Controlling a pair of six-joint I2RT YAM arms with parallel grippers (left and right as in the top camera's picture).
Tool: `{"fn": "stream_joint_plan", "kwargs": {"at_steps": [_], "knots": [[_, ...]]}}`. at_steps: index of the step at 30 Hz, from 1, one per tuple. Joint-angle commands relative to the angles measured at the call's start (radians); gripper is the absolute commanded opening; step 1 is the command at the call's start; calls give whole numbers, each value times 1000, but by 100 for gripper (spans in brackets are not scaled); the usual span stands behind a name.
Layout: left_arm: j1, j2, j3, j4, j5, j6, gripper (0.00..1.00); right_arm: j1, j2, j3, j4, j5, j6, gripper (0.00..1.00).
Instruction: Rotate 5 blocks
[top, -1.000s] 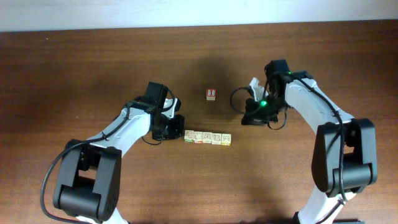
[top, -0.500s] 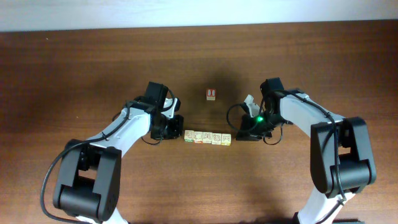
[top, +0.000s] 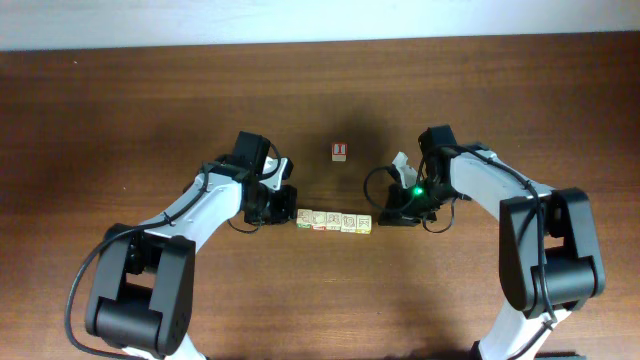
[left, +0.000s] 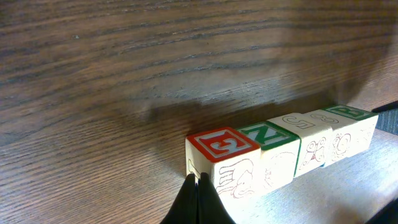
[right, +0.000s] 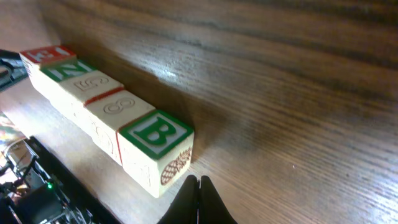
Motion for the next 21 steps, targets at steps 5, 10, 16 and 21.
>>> {"fn": "stream_joint_plan", "kwargs": {"at_steps": [5,10,16,21], "knots": [[-2,10,-5,2,18,20,0,24,-11,-34,39,-34,16,4],[-2,10,-5,2,18,20,0,82,-11,-34,70,-32,71,4],[-2,10,-5,2,19,20,0,85,-11,-33,120,-120,71,4],[-2,10,-5,2,19,20,0,85,-11,-32,119,-126,71,4]]}}
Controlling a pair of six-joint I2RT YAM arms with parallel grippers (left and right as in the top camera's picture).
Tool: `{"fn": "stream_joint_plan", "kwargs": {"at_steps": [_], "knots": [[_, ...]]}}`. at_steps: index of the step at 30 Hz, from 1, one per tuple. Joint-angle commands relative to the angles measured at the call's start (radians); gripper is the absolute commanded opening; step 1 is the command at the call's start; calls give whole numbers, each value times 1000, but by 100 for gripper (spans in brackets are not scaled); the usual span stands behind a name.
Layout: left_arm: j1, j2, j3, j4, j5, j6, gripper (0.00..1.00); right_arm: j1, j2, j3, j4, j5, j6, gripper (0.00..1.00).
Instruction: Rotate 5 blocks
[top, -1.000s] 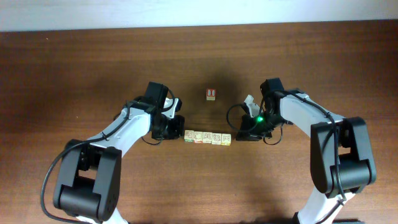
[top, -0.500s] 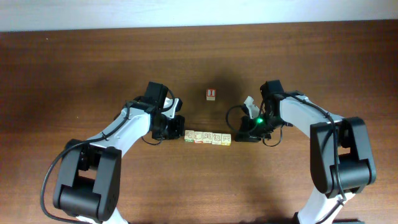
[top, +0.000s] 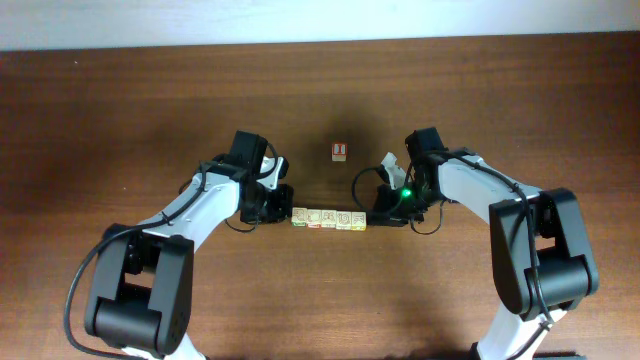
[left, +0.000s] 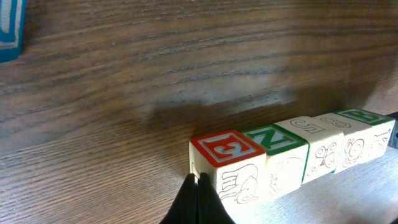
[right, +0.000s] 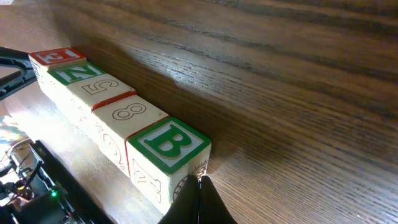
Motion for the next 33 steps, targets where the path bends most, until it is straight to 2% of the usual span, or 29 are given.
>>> {"fn": "stream_joint_plan", "kwargs": {"at_steps": [1,14,33], "knots": [[-13,10,-5,3,55,19,0,19,-11,-5,5,-97,-3,4],[-13,10,-5,3,55,19,0,23,-66,6,-16,-127,-3,4],[-13,10,-5,3,55,19,0,185,-84,148,-43,-89,50,4]]}}
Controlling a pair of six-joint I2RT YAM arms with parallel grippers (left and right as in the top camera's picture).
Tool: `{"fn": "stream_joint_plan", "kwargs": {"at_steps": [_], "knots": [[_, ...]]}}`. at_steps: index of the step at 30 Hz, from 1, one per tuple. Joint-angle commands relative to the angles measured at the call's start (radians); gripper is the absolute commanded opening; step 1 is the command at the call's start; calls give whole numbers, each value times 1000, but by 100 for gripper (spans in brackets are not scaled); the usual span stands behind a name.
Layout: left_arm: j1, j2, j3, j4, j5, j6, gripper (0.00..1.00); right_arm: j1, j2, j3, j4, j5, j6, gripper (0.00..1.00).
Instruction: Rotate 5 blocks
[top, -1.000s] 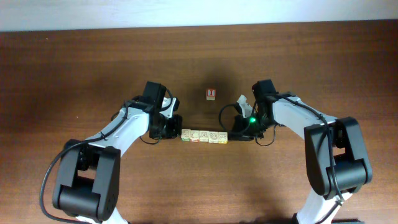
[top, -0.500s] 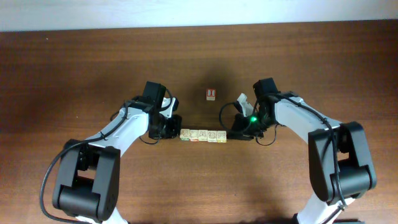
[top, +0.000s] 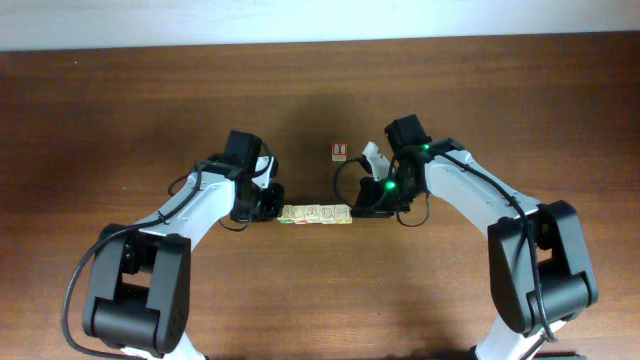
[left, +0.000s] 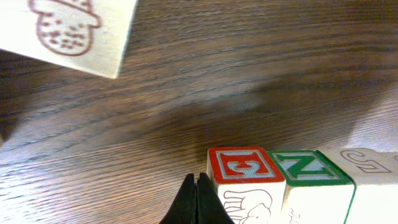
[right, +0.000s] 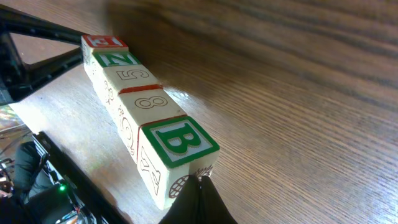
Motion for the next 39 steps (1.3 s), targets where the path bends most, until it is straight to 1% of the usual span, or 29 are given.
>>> {"fn": "stream_joint_plan", "kwargs": {"at_steps": [1,8,13,19,39], "knots": [[-35,10,-3,11,171,5,0,81,-26,48,18,-122,11,4],[-35,10,-3,11,171,5,0,128,-26,96,9,-121,15,4],[-35,10,-3,11,171,5,0,146,-26,98,14,-100,34,4],[-35,10,-3,14,183,6,0,177,-26,99,53,-99,61,4],[-35,10,-3,18,207,5,0,191,-26,98,76,-98,82,4]]}}
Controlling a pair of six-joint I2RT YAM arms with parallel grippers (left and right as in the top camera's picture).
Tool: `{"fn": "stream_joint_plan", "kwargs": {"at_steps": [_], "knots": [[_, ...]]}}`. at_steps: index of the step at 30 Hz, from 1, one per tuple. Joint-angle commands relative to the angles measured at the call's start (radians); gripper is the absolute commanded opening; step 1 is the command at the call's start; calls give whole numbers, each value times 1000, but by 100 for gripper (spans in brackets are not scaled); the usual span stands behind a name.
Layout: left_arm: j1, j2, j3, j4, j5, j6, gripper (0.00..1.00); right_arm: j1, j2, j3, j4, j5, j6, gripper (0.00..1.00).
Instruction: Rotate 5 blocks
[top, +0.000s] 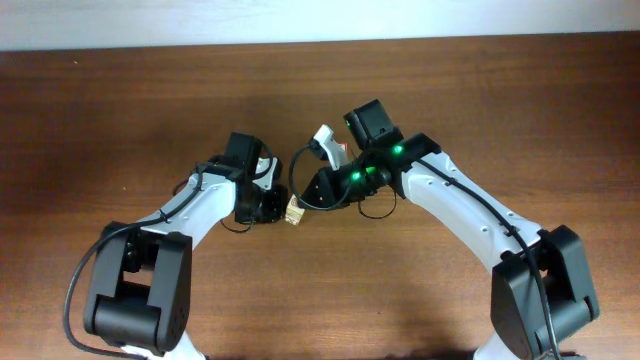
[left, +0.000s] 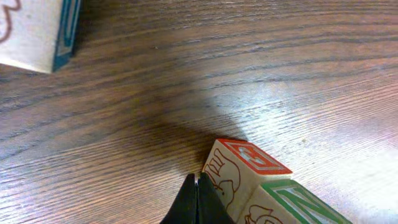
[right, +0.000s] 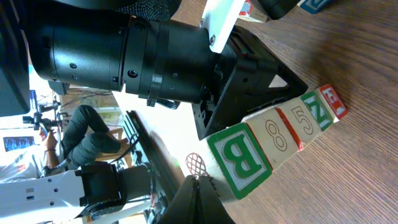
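Observation:
Five wooden letter blocks lie in a touching row, reading B (right: 239, 158), 8, 5, N, E (right: 331, 101) in the right wrist view. It runs slantwise there. Overhead, only its left end (top: 295, 210) shows; the right arm covers the others. My left gripper (left: 197, 186) is shut, its tip against the side of the red E block (left: 249, 163), beside the green N block (left: 292, 199). My right gripper (right: 198, 185) is shut too, its tip at the B block's corner. Neither holds anything.
A sixth block with a blue edge (left: 34, 28) lies apart, beyond the row's E end. The left arm's black wrist (right: 155, 56) fills the space just behind the row. The wooden table (top: 500, 90) stretches out on all sides.
My right arm has moved left and now reaches over the row. The row lay level across the table and now stands at a slant. The left gripper still sits at the E end.
The row lay level with a shut gripper at each end, left at E, right at B. At each later moment both grippers and the row stood a little further left and back. Now the row is turned to a slant under the right arm.

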Motion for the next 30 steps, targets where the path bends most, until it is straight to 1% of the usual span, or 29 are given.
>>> {"fn": "stream_joint_plan", "kwargs": {"at_steps": [1,7,13,16,18,21,23,28,30], "knots": [[-35,2,9,-2,124,6,0,18,51,-30,-3,124,-3,4],[-35,2,9,-2,109,6,0,18,60,-30,29,240,47,4],[-35,2,9,-2,101,6,0,18,78,-30,64,268,56,4],[-33,2,9,-6,29,3,0,18,78,-30,62,270,56,4],[-32,2,9,-11,-16,-19,0,18,78,-30,61,270,56,4],[-32,2,9,-14,-32,-22,0,18,78,-30,60,270,56,4],[-32,2,9,-16,-60,-48,0,18,78,-30,55,270,56,4],[-32,2,9,-18,-65,-52,0,26,78,-30,54,278,51,4],[-32,2,9,-31,-113,-102,0,40,78,-30,54,297,52,4]]}}
